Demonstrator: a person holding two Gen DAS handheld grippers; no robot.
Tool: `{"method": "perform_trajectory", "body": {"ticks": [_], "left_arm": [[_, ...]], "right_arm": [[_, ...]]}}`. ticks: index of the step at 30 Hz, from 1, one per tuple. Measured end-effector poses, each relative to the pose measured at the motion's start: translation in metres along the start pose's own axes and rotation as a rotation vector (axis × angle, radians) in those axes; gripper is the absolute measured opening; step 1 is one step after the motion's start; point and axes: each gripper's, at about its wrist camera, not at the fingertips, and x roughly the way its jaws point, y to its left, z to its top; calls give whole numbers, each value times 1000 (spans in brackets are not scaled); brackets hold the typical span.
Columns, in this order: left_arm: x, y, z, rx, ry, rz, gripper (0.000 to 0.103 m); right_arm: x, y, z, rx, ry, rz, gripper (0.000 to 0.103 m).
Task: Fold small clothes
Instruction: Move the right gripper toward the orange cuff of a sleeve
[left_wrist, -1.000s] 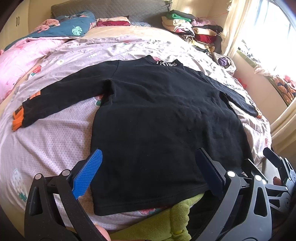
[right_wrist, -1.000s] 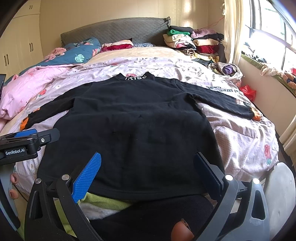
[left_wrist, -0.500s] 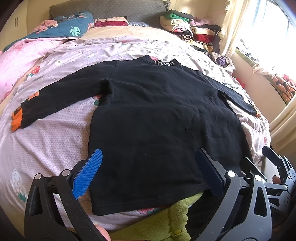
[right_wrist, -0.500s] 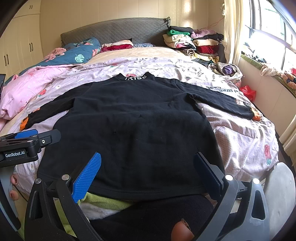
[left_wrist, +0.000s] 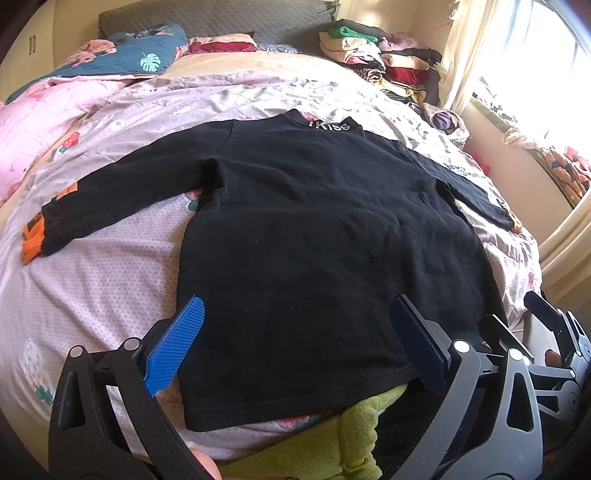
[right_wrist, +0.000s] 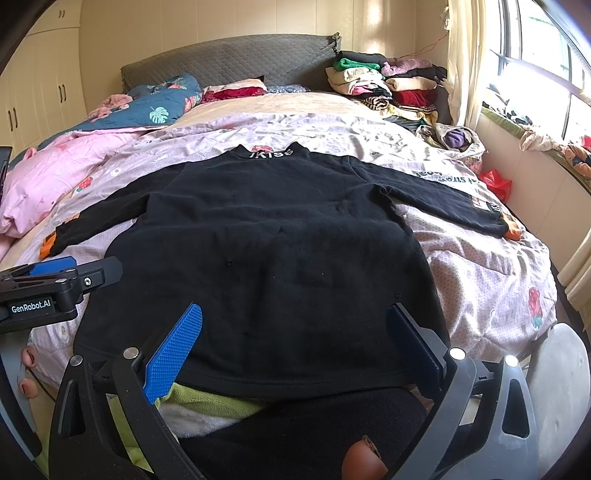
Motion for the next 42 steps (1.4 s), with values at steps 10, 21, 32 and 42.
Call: {"method": "perform_trajectory", "body": {"ticks": [10, 21, 32, 42], "left_arm": [[4, 9, 13, -22, -10, 13, 95], [8, 20, 38, -41, -12, 22, 95], [19, 27, 84, -47, -32, 45, 95], [25, 15, 133, -37, -57, 49, 95]], "right_arm": [[8, 5, 11, -21, -4, 6, 99], [18, 9, 43, -46, -1, 42, 99], [32, -1, 101, 6, 11, 138, 99], [47, -22, 141, 44, 0, 87, 99]]}}
